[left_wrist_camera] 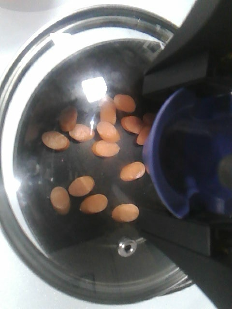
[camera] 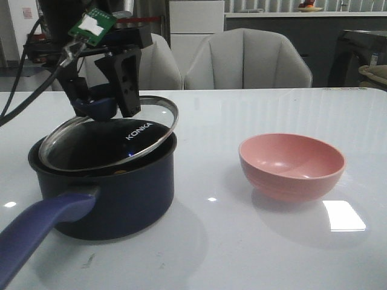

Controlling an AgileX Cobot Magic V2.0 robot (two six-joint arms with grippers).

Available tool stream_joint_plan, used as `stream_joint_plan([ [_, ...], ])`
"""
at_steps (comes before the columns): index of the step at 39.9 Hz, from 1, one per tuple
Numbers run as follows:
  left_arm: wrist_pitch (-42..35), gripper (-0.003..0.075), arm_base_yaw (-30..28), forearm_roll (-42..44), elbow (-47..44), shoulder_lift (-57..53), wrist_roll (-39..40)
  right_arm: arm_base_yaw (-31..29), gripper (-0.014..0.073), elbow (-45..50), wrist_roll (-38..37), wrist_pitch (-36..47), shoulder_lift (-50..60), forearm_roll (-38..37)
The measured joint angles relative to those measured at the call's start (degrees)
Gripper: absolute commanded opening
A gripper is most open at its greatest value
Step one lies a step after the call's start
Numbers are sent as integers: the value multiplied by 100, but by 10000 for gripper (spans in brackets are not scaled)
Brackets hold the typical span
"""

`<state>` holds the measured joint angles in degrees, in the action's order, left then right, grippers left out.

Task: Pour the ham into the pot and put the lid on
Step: 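Carry the lid over the pot and lower it onto the rim, left gripper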

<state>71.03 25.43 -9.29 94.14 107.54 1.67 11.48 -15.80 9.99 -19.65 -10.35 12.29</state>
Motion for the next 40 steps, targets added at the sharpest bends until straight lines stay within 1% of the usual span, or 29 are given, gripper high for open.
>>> stream_joint_plan([
  [14, 0, 116, 105, 257, 0, -38, 0, 0, 150, 0, 0, 0, 0, 9],
  [35, 0, 116, 105, 355, 0, -231, 0, 0, 150, 0, 0, 0, 0, 9],
  [40, 0, 116, 105, 364, -167, -294, -22, 0, 150, 0, 0, 0, 0, 9],
])
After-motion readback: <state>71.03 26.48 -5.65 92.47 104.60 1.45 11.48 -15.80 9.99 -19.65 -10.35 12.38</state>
